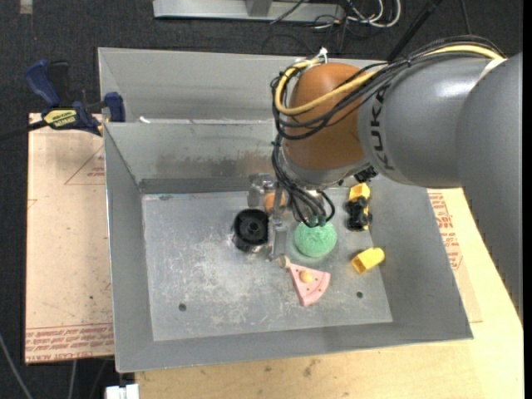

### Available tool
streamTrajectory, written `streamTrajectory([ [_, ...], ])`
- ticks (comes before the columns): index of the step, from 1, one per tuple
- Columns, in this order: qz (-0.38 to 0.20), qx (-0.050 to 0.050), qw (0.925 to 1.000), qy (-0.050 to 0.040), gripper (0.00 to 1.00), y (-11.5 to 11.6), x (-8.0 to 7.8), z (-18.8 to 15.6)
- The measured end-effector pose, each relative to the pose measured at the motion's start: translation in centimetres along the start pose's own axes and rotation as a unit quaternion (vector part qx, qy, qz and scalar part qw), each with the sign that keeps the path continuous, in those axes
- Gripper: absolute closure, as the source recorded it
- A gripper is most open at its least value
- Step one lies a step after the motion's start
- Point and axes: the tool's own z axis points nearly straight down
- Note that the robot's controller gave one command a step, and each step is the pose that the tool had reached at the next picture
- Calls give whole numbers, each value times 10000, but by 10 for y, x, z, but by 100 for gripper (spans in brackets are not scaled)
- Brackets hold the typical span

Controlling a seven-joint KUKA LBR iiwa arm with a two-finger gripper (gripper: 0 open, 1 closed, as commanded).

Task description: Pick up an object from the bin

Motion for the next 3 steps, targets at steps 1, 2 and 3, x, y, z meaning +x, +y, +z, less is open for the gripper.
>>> streamTrajectory([
  [1, 512, 23, 9987, 30, 0, -12, -7, 24],
  [2, -36, 7, 10000, -7, 0, -2, -15, 47],
  [3, 389, -7, 9992, -135, 100, -25, -18, 52],
])
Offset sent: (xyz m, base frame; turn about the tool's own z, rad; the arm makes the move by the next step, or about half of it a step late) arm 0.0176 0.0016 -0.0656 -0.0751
